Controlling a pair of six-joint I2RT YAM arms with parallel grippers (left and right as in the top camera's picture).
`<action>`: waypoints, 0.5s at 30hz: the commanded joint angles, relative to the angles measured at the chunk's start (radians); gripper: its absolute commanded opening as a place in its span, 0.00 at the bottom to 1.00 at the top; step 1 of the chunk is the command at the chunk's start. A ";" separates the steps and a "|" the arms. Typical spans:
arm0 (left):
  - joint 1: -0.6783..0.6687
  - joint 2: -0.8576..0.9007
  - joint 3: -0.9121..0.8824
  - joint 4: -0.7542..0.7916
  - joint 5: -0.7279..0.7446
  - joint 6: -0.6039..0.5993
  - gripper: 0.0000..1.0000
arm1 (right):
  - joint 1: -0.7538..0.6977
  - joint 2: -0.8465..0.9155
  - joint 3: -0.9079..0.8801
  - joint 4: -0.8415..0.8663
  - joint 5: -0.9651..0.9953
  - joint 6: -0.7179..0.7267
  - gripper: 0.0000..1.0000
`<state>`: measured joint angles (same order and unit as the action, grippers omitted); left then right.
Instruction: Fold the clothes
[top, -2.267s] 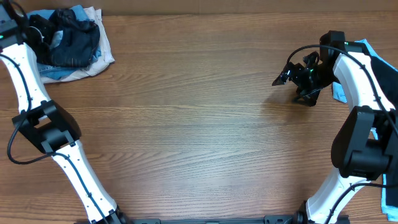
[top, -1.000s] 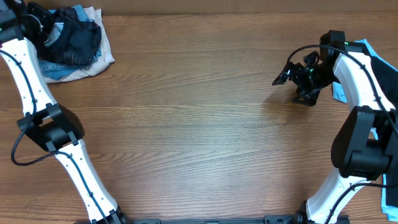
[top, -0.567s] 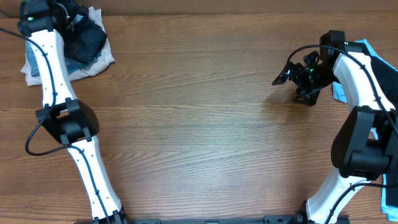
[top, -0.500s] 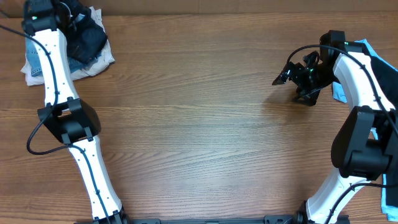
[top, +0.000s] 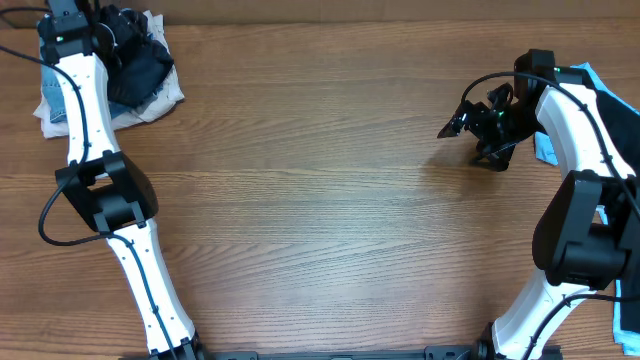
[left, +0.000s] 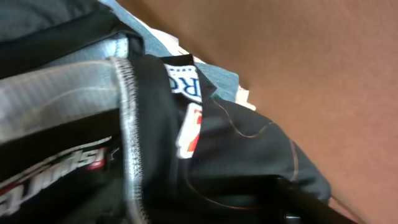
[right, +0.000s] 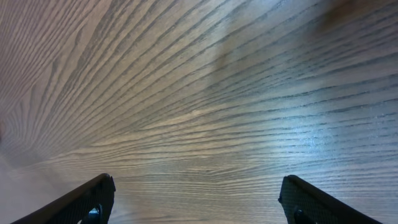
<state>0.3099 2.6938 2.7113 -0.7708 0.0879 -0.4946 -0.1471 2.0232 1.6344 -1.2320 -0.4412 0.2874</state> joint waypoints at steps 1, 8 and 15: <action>0.017 -0.030 0.055 -0.012 0.029 0.020 1.00 | 0.002 -0.003 0.022 -0.001 -0.006 -0.008 0.89; 0.018 -0.060 0.171 -0.017 0.150 0.054 1.00 | 0.002 -0.003 0.022 0.004 -0.006 -0.008 0.89; 0.017 -0.060 0.184 -0.025 0.198 0.053 1.00 | 0.002 -0.003 0.022 0.003 -0.006 -0.008 0.89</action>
<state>0.3252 2.6770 2.8700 -0.7898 0.2405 -0.4660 -0.1471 2.0232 1.6344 -1.2308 -0.4412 0.2867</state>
